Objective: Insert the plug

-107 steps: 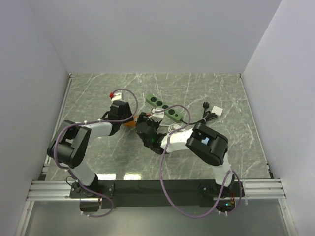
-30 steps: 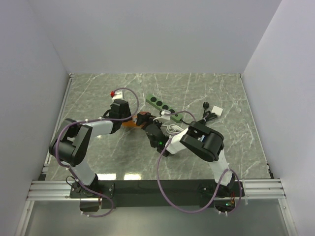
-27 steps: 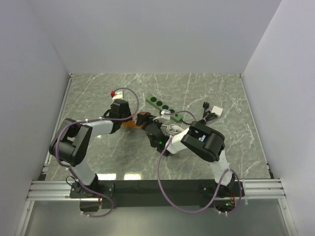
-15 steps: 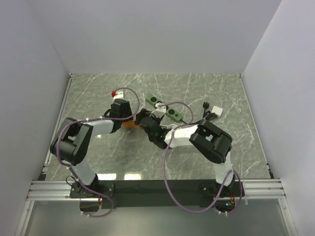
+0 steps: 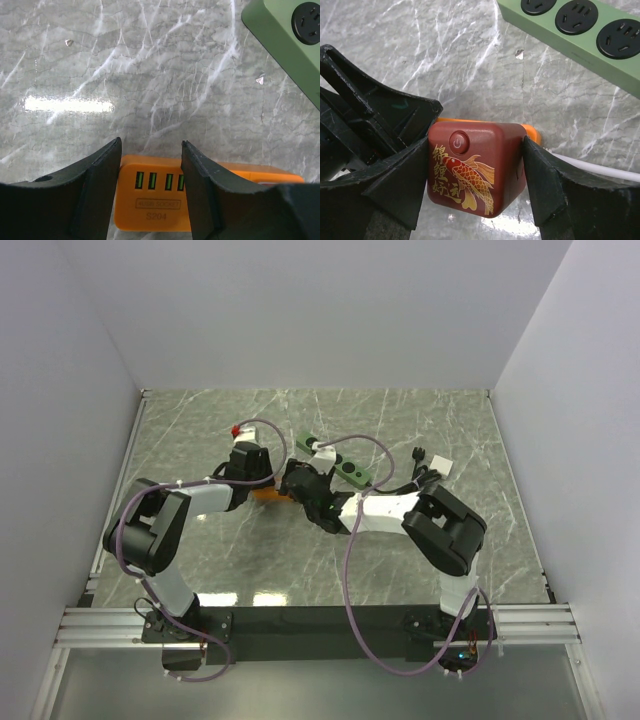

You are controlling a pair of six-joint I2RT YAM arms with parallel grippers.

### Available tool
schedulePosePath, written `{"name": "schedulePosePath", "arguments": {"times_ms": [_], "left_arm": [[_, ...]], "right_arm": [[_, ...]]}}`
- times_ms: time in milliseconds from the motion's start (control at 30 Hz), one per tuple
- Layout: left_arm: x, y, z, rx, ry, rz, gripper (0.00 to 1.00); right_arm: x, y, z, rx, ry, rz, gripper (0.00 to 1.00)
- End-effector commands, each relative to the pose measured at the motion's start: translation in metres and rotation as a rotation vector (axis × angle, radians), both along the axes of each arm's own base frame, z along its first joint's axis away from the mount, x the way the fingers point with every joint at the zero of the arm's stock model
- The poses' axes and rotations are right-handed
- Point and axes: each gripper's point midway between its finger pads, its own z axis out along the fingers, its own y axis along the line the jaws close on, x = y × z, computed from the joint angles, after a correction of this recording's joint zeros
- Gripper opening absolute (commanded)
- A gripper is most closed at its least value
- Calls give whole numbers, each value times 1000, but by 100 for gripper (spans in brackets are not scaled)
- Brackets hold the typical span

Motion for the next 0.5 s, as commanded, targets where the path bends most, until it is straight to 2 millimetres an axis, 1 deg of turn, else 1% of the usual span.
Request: {"name": "schedulePosePath", "arguments": {"times_ms": [0, 33, 67, 133, 200, 233, 333, 467], "left_arm": [[-20, -12, -23, -1, 101, -64, 56], [-21, -11, -24, -1, 105, -64, 56], [-21, -12, -23, -1, 102, -67, 56], [-21, -11, -23, 0, 103, -67, 56], [-21, -11, -23, 0, 103, -67, 56], [-21, -11, -23, -2, 103, -66, 57], [-21, -11, -23, -1, 102, -69, 56], [-22, -12, -23, -3, 101, -69, 56]], "right_arm": [[-92, -120, -125, -646, 432, 129, 45], [-89, -118, -121, -647, 424, 125, 51], [-87, -118, -119, -649, 415, 120, 54], [-83, -116, -114, -647, 400, 117, 60], [-80, -115, -109, -640, 391, 111, 64], [-78, -116, -108, -644, 388, 108, 73], [-74, -117, -105, -649, 378, 98, 84], [-68, -118, -102, -648, 369, 84, 84]]}}
